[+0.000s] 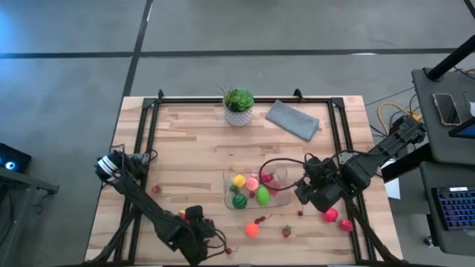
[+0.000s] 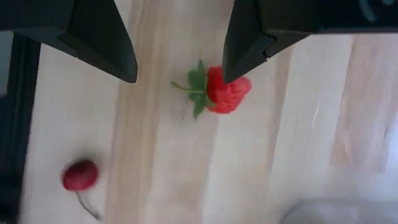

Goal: Pick and placing Produce into tupperware
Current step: Put the strawberry into the transparent bin

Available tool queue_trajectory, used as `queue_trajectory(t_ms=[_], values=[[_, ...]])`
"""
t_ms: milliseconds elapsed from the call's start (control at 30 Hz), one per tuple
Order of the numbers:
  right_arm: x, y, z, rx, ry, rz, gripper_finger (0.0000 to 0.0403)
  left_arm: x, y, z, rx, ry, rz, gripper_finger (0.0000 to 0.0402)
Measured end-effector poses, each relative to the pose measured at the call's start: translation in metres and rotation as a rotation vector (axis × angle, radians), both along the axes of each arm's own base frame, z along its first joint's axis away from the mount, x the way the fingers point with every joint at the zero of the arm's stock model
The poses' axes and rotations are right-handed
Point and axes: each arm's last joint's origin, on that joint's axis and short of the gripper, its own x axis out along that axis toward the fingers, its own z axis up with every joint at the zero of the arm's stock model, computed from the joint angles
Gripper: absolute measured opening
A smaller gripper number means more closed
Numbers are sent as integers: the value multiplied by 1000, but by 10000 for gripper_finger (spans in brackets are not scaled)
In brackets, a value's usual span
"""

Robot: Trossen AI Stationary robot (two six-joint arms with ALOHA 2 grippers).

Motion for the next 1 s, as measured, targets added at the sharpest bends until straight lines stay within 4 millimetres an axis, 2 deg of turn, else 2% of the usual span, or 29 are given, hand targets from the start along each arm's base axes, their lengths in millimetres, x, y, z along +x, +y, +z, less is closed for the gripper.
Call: queue_trajectory(t_ms=[167,567,767,1000], values=[[0,0,-1,10,9,4,243,-2,8,4,-117,27,342,221],[-1,-2,-9,-3,32,-2,244,9,15,4,-347,4,769,221],[-1,-2,-9,2,30,-13,244,10,18,-4,-379,15,894,221],[-1,-2,-9,4,29,-16,244,11,16,-15,-384,38,953,221]])
